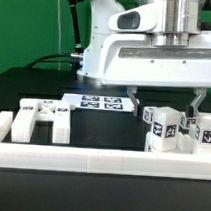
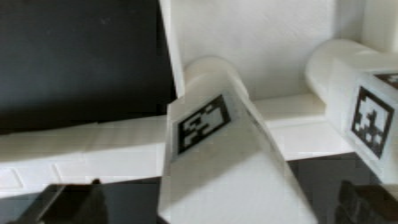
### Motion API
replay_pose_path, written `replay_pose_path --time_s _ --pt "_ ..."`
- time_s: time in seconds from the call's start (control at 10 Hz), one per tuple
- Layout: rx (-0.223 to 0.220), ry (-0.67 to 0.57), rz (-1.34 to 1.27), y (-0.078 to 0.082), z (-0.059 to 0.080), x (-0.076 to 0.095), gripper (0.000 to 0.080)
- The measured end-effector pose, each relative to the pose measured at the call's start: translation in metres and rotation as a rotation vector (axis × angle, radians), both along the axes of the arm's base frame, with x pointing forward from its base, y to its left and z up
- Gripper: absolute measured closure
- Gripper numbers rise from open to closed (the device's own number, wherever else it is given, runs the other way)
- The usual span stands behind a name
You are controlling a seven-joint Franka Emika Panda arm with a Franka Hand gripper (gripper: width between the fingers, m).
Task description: Assemble chair
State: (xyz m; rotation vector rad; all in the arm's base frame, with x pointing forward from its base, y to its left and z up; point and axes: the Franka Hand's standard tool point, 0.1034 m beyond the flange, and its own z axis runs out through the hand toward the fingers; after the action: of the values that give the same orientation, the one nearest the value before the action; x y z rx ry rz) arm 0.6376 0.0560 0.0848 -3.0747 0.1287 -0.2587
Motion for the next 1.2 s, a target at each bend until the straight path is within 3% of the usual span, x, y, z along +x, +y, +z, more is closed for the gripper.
replay_pose_path --time_s 0.6,0.8,0.9,1.0,1.2 --pt "-0.050 -0.011 0.255 0.0011 -0.0001 0.0001 0.0151" --pt "-0.050 -0.010 0.254 0.0004 -0.0002 0.0001 0.0420" --pt "-0.049 -0.010 0.246 0.0005 -0.0002 0.0001 0.0420" --pt "-0.046 -0.009 0.233 0.0004 -0.0002 0.0001 0.0509" --pt "-0.040 -0.008 0.198 0.0005 -0.0003 0.0001 0.0509"
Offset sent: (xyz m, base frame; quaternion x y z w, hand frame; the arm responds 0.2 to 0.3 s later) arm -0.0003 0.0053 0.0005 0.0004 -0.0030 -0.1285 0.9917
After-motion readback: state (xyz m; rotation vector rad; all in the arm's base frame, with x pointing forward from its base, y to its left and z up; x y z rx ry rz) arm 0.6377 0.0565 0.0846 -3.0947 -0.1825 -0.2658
